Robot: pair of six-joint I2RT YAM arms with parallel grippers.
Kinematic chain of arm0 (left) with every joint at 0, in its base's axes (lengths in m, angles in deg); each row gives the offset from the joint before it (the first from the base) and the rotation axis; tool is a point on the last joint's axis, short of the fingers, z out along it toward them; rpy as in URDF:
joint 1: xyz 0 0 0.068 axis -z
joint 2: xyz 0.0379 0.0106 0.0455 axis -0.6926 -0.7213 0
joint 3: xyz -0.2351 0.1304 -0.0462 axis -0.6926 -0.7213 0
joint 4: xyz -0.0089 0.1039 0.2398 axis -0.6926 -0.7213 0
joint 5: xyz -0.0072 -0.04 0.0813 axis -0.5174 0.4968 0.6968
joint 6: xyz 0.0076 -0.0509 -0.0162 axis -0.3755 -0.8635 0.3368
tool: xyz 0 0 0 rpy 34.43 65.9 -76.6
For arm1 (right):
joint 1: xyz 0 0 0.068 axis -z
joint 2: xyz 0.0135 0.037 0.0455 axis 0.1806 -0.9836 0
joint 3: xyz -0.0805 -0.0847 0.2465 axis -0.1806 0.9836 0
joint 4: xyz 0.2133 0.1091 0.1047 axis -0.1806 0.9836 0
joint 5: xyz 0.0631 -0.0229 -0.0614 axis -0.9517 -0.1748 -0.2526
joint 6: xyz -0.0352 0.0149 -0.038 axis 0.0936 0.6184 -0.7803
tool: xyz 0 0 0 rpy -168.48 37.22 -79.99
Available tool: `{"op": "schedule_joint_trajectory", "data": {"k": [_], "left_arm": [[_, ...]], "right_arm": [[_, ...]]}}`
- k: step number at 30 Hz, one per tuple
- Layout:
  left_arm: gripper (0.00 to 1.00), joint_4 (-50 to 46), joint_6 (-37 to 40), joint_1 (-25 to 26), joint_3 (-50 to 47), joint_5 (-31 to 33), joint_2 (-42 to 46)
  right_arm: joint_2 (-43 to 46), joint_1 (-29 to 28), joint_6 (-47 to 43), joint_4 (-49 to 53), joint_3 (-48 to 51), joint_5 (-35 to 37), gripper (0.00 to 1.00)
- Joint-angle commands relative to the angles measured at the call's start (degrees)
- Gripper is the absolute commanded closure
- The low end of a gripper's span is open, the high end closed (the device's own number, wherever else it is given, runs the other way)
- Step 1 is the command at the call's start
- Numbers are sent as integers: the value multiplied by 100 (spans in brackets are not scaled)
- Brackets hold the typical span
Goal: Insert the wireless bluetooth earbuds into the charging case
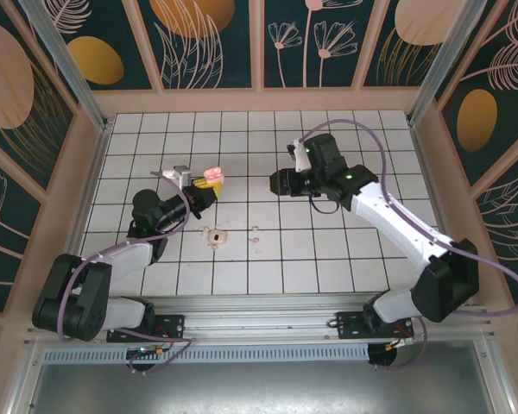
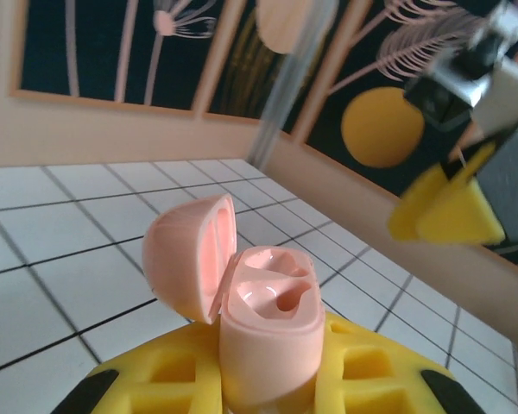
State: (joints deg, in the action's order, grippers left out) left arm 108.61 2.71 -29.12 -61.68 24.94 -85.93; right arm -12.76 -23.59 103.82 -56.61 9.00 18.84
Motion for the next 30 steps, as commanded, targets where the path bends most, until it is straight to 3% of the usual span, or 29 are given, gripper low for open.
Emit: {"op": "schedule_joint_trajectory", "data": {"k": [1, 6, 10, 22, 30], "left_arm": [[91, 671, -497, -11, -227, 867, 103], [91, 835, -531, -5, -464, 1168, 88], [92, 583, -297, -9, -462, 1196, 83], [89, 563, -136, -14, -675, 1522, 428], [90, 513, -104, -6, -795, 1632, 564]], "right_arm": [[-255, -183, 1885, 725, -22, 3, 49], [-402, -728, 3048, 594, 343, 128, 49], [-571, -1021, 3489, 347, 595, -45, 48], [-1540, -1597, 4267, 697, 345, -2, 51], [-2367, -1751, 4279, 745, -130, 108, 51]]}}
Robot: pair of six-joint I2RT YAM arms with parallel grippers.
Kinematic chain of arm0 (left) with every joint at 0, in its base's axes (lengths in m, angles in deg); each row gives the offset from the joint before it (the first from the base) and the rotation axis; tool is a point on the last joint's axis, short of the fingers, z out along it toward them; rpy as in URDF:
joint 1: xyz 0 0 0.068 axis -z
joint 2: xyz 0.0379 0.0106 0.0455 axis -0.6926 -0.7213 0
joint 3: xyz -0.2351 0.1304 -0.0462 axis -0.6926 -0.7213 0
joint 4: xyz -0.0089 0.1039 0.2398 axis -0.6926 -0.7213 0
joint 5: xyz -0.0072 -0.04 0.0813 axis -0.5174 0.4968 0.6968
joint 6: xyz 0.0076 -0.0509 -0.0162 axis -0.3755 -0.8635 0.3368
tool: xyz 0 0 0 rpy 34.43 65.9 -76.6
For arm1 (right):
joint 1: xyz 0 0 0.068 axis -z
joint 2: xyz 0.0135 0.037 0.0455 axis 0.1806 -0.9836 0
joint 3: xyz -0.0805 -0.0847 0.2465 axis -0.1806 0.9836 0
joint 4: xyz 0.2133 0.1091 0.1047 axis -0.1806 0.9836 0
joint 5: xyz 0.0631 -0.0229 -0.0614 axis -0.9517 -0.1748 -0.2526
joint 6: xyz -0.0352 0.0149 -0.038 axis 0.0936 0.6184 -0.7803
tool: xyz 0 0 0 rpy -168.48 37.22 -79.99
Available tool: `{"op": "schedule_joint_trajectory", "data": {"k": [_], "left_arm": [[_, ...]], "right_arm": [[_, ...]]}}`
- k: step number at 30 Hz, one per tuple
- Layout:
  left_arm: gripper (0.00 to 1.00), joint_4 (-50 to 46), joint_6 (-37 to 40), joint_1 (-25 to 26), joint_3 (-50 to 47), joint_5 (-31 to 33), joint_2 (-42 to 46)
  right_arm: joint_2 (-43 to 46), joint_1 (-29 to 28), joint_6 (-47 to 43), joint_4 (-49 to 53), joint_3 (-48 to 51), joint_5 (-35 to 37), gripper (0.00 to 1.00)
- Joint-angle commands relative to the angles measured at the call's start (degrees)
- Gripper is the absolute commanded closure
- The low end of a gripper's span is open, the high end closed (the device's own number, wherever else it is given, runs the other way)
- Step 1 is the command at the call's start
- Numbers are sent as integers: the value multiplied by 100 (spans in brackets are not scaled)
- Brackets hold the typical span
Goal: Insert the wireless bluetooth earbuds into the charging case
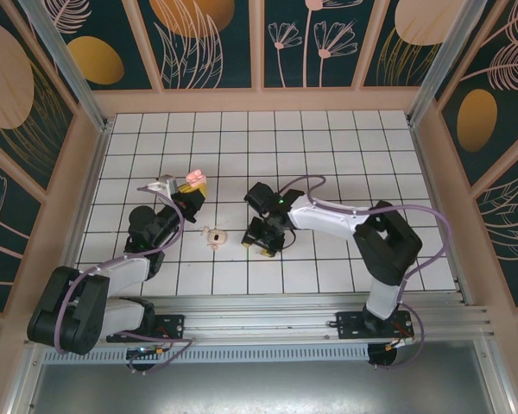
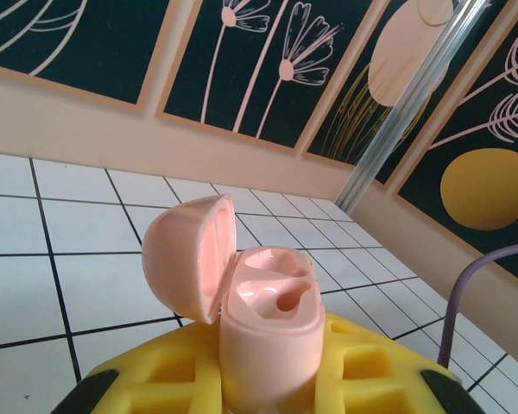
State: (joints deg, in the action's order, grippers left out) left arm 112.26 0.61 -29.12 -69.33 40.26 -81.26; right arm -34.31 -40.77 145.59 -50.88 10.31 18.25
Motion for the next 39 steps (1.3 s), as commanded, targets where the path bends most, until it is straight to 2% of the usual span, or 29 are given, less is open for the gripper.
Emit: {"op": "schedule_joint_trajectory", "data": {"k": [1, 7, 16, 33, 39], "left_arm": [[90, 121, 102, -7, -26, 91, 104], [90, 100, 175, -7, -10, 95, 148], [91, -131, 338, -6, 137, -14, 122], [92, -198, 366, -10, 202, -103, 7], [91, -183, 365, -8, 218, -145, -20]], "right_arm": [[-305, -33, 84, 209, -349, 225, 51], [-673, 26, -104, 586, -722, 586, 56], [-840, 242, -297, 526, -844, 828, 62], [-1106, 386, -414, 170, -798, 561, 67], [-1093, 345, -393, 141, -704, 528, 75]]}}
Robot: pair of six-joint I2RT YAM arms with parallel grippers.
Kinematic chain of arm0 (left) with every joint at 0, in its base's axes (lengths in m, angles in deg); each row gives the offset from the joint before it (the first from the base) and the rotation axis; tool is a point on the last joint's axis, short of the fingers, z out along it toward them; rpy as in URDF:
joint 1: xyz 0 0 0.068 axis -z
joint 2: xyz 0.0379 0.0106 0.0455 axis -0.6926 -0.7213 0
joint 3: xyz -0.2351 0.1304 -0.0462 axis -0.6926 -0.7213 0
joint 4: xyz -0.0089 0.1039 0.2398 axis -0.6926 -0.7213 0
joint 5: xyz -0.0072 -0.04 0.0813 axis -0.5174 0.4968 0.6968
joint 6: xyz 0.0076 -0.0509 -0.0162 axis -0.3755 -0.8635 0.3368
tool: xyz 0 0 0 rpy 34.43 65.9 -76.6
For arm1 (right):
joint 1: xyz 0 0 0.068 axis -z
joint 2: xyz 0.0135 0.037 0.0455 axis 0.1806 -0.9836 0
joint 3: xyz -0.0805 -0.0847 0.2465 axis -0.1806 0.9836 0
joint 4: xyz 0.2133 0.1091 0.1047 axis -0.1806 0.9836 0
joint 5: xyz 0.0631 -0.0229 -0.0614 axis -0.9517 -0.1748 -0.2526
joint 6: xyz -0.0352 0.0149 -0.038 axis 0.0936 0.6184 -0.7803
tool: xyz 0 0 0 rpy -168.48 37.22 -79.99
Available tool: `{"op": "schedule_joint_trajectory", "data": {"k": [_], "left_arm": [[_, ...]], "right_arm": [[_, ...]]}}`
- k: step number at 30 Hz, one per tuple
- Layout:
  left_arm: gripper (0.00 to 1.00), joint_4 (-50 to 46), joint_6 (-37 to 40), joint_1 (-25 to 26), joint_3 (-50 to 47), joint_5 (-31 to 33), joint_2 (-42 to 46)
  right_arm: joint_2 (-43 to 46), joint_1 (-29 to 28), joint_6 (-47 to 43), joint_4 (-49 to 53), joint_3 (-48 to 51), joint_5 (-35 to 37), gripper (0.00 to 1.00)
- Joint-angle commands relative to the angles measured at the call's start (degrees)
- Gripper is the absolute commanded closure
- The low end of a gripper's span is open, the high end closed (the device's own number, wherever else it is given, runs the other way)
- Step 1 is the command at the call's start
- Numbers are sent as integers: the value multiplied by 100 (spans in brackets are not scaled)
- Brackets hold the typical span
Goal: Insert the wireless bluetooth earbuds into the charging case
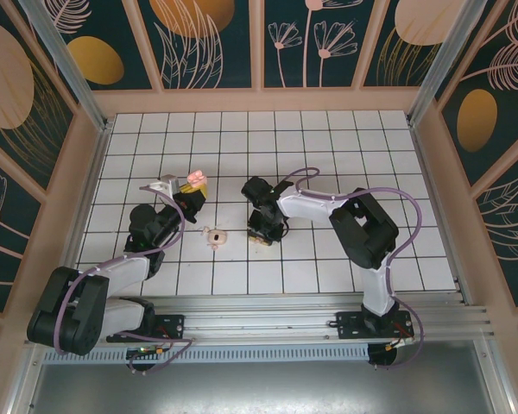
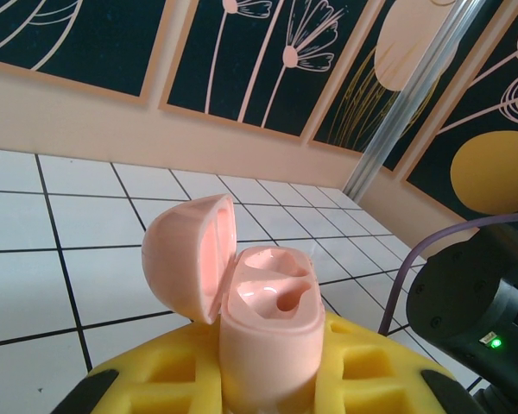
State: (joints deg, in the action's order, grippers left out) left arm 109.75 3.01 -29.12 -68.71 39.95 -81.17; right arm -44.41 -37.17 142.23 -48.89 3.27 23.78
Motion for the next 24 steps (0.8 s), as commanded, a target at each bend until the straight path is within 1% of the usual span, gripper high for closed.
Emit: {"op": "schedule_joint_trajectory", "data": {"k": [1, 8, 13, 16, 24], "left_arm": [[91, 73, 124, -12, 159, -132, -35], [91, 36, 132, -8, 173, -176, -37], [91, -44, 150, -13, 220, -260, -32], [91, -83, 159, -6, 247, -299, -19], [92, -112, 143, -8, 286, -454, 8]], "right_arm": [[-80, -15, -75, -64, 5, -39, 77], [39, -11, -282, -57, 68, 22, 79], [296, -16, -863, -32, 179, 47, 80], [530, 15, -1548, 94, 287, 126, 80], [836, 212, -4073, 966, 322, 565, 80]]}}
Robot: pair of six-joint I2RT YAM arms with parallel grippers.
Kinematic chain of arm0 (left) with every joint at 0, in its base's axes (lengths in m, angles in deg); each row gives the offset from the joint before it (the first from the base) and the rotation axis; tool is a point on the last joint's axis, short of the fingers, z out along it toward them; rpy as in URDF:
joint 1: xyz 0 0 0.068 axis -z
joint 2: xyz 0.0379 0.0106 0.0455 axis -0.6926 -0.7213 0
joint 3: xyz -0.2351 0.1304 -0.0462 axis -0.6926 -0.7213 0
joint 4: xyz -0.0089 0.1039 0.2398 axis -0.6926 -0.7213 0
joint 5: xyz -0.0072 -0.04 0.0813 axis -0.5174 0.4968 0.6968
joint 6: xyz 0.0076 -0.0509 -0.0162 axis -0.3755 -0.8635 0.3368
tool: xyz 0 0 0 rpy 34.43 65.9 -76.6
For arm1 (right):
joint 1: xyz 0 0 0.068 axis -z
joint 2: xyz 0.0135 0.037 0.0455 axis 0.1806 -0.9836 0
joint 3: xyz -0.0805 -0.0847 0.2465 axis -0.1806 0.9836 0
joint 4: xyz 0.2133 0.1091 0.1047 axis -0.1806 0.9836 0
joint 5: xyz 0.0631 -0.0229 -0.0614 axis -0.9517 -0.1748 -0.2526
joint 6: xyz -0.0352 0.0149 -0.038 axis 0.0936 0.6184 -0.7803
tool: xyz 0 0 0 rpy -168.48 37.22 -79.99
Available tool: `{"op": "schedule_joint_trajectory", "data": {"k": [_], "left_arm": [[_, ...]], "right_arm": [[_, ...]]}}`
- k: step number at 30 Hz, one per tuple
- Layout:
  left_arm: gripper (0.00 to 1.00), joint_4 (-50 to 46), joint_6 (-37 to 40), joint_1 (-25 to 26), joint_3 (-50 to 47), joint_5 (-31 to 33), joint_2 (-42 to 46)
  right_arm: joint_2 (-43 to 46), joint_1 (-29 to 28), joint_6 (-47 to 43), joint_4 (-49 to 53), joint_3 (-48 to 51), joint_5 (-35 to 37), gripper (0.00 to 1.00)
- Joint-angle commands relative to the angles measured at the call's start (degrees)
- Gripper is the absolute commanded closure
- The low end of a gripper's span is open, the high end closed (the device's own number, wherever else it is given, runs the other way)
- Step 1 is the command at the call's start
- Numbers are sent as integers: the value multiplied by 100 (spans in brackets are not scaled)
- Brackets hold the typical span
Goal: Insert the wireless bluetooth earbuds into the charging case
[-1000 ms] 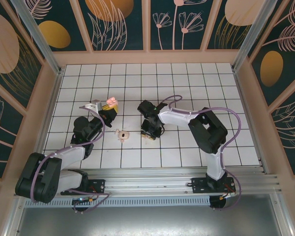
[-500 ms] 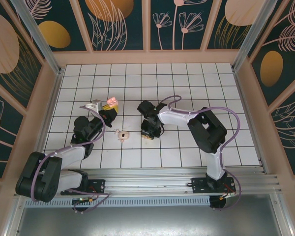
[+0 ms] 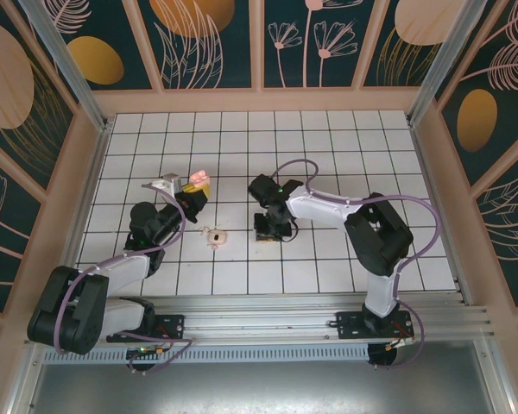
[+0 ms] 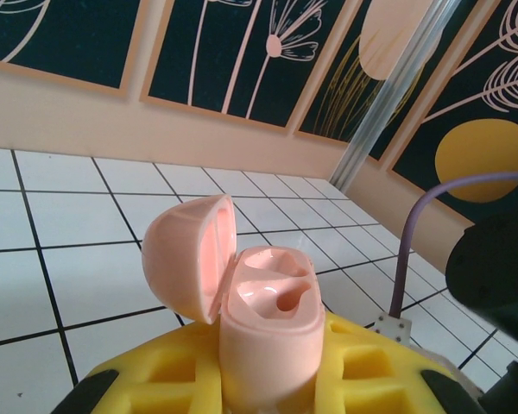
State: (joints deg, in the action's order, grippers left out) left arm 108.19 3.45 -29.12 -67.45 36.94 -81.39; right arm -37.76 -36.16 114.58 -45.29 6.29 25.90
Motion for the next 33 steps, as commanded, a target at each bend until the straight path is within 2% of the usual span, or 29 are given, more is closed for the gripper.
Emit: {"op": "schedule_joint_trajectory", "data": {"k": [1, 6, 15, 23, 33], "left_arm": [[92, 30, 106, -13, 171, -148, 39], [92, -68, 163, -7, 173, -144, 64], [92, -55, 134, -8, 269, -292, -74], [92, 28, 89, -10, 232, -356, -85], [92, -15, 208, -13, 210, -360, 7]], "right_arm": [[158, 131, -1555, 695, 4, 415, 80], [91, 148, -2594, 1012, 24, 596, 80], [99, 308, -3368, 1270, 255, 1090, 80], [14, 371, -3856, 1343, 454, 1301, 79], [-282, 454, -3860, 1112, 326, 1200, 76]]}}
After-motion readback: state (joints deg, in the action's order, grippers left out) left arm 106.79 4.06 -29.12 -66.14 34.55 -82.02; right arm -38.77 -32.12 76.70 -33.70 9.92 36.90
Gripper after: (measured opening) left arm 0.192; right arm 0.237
